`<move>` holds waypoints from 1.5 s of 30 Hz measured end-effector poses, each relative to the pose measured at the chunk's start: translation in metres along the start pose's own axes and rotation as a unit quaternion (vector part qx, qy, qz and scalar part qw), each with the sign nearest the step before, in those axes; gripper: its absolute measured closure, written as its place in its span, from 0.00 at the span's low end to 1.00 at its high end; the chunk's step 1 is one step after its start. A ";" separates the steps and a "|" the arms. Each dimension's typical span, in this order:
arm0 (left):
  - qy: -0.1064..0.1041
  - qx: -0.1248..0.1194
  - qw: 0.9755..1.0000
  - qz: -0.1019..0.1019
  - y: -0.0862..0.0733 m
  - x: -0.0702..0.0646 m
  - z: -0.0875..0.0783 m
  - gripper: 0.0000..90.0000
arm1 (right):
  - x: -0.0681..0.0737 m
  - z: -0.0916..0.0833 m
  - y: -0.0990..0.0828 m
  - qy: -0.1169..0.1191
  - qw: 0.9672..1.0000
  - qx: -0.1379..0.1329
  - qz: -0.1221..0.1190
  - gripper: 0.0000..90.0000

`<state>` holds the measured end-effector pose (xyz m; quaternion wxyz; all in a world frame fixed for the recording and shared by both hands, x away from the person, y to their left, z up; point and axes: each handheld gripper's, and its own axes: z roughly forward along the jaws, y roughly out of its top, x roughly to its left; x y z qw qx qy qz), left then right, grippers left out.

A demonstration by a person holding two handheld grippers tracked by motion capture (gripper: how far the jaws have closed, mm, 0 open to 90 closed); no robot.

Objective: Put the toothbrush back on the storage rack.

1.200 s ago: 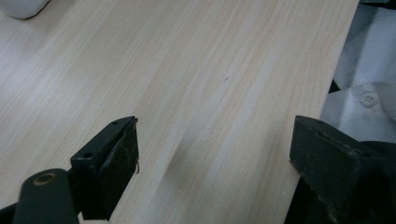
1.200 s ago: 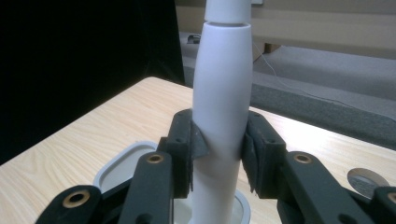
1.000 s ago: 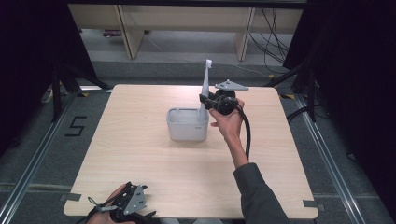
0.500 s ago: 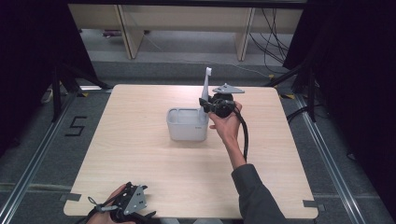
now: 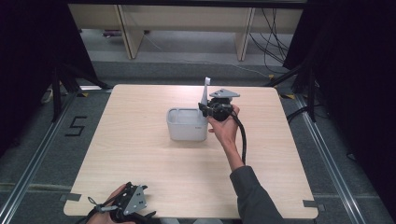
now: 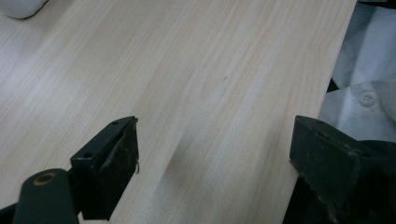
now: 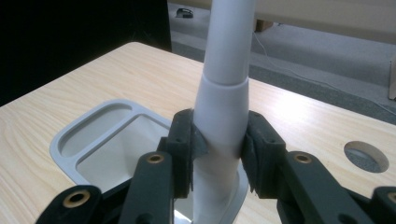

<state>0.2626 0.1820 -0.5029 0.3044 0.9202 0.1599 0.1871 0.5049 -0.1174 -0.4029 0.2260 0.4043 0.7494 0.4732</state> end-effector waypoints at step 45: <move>-0.002 -0.002 1.000 -0.002 0.000 -0.001 0.001 0.17 | 0.006 -0.006 -0.011 -0.017 1.000 0.017 -0.007 0.54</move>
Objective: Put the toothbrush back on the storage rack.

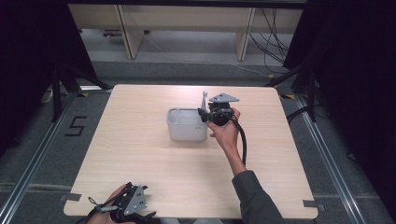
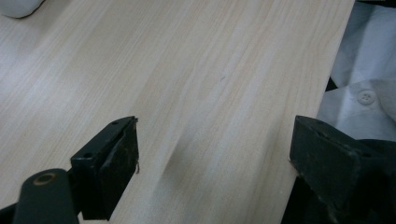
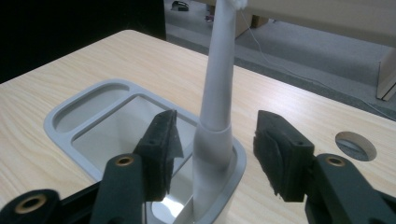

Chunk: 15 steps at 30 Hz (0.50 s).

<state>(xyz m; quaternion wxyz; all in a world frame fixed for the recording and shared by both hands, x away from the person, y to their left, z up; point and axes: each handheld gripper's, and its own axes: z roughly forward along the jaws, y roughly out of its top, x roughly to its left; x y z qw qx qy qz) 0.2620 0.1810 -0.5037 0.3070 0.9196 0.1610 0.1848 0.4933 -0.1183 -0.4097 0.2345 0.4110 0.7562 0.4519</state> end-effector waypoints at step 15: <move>0.002 -0.001 1.000 -0.001 0.000 0.000 0.001 0.17 | -0.002 -0.028 -0.007 0.017 1.000 -0.026 -0.002 0.50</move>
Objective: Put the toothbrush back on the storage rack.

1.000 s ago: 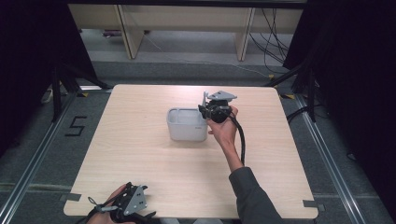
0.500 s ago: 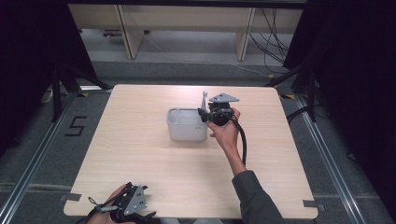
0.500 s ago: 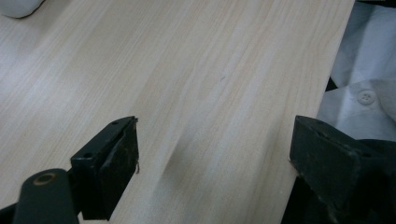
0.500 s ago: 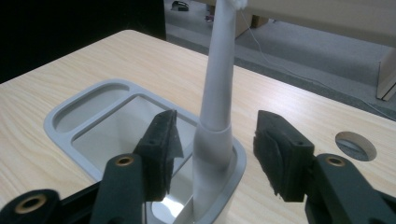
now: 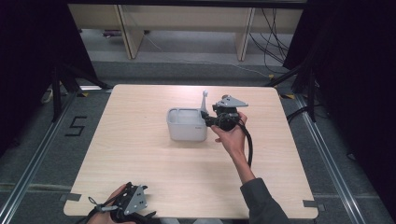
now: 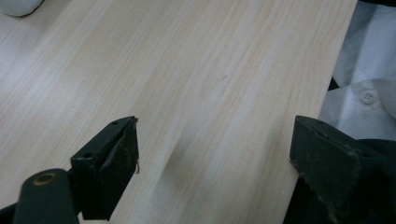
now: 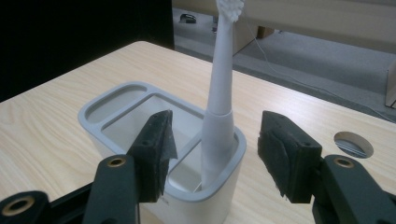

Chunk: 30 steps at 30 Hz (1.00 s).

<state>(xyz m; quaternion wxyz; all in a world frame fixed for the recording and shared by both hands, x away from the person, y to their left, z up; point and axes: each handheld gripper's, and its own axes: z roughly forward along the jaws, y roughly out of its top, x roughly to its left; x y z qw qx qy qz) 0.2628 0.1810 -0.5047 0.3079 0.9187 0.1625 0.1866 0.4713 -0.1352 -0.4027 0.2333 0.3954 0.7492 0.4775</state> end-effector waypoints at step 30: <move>-0.016 0.011 1.000 0.002 0.002 0.001 -0.004 0.17 | 0.002 -0.019 -0.011 0.026 1.000 -0.009 0.007 0.42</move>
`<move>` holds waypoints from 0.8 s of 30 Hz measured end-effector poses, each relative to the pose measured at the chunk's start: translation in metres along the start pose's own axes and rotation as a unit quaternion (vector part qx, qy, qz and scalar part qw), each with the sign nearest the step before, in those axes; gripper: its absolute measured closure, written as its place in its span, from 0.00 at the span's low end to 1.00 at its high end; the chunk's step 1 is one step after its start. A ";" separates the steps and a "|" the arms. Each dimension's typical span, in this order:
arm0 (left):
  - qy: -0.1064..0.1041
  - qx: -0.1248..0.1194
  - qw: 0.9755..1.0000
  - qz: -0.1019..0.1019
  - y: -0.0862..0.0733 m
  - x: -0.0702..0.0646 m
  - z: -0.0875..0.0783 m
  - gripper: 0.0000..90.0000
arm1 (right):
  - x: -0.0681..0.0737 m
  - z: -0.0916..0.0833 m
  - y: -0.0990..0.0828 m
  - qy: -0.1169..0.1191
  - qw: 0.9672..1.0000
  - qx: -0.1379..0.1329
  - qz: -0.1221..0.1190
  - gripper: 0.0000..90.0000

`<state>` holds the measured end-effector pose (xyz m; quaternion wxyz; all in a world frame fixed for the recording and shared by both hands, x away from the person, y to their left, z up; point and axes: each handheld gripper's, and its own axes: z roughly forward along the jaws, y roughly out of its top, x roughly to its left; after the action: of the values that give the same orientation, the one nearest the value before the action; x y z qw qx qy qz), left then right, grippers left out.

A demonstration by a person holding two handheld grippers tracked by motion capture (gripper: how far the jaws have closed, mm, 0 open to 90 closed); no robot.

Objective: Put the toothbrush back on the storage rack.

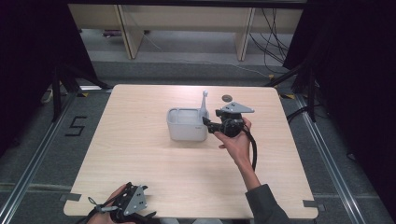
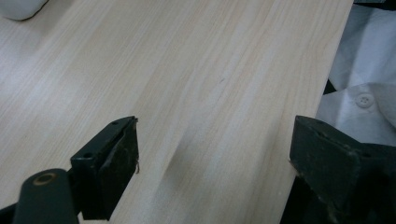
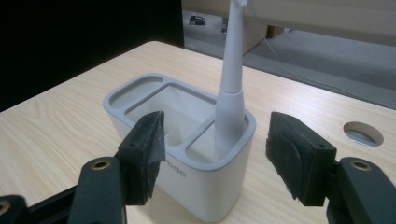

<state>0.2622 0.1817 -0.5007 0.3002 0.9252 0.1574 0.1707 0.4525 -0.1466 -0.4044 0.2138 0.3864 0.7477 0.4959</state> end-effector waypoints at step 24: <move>0.016 -0.010 1.000 0.002 -0.001 -0.001 0.002 0.17 | -0.001 -0.021 -0.010 0.006 1.000 0.020 0.009 0.37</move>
<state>0.2618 0.1811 -0.5026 0.3069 0.9196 0.1586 0.1872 0.4346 -0.1612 -0.4043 0.1971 0.3941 0.7556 0.4846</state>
